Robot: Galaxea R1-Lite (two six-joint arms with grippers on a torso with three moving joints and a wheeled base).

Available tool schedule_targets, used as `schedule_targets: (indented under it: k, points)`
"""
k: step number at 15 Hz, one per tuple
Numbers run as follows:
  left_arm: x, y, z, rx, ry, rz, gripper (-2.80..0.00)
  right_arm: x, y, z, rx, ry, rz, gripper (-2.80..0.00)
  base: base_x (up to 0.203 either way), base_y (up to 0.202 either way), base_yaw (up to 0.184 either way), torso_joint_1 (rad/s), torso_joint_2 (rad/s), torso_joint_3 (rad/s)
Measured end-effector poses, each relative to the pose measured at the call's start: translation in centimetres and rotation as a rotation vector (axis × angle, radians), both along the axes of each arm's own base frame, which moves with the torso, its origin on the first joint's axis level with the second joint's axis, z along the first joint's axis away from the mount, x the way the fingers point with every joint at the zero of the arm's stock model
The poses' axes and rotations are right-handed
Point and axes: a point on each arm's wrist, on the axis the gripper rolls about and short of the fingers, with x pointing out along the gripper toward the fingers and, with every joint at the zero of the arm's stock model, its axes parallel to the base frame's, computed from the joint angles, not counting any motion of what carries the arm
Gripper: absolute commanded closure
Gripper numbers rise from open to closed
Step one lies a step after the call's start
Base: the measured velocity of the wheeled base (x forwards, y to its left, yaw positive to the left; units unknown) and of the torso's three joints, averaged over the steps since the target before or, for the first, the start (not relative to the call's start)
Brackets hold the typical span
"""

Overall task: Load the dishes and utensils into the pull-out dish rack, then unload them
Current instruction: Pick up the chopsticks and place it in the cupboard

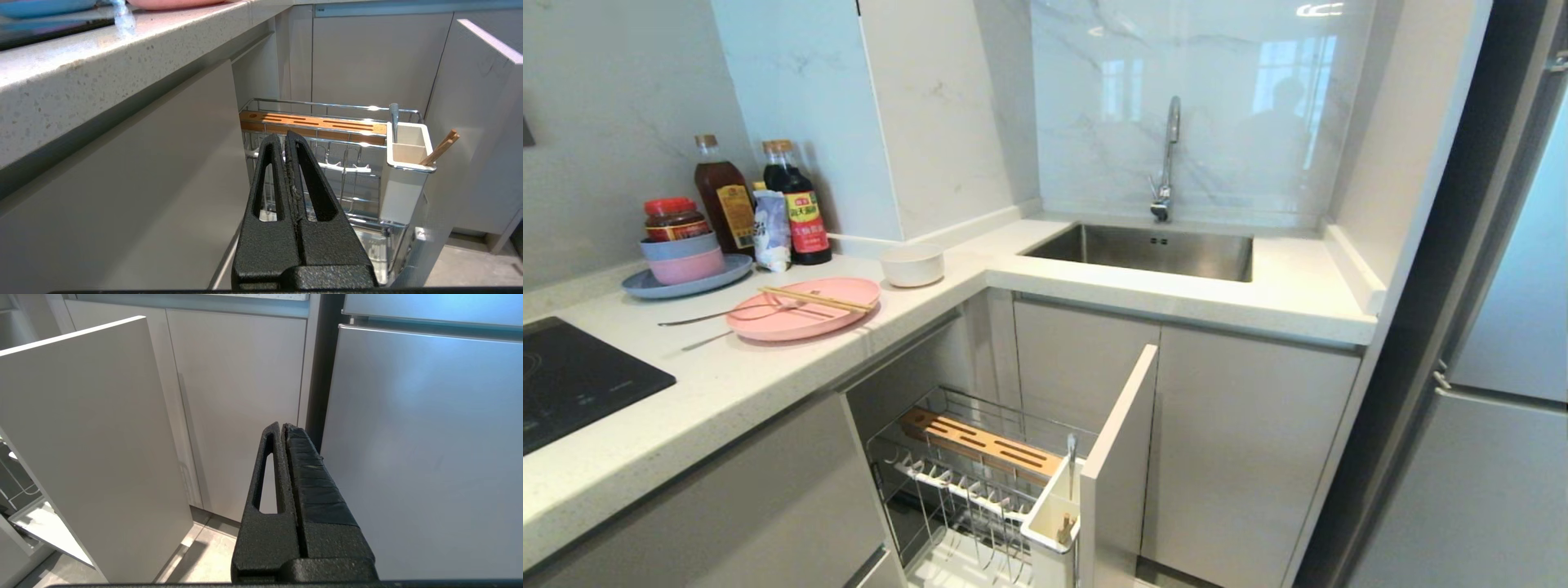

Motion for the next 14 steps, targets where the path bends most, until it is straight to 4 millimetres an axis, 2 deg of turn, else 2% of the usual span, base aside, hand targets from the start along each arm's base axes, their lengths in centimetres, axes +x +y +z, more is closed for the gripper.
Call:
schedule_targets:
  k: [10,14]
  points:
    - [0.01,0.02,-0.03,-0.012,0.001,0.008,0.0,0.0,0.0,0.0,0.0,0.0,0.0,0.0,0.0,0.0,0.0,0.0,0.0,0.0]
    - [0.0,0.01,-0.01,-0.012,0.001,0.007,0.0,0.0,0.0,0.0,0.0,0.0,0.0,0.0,0.0,0.0,0.0,0.001,0.0,-0.144]
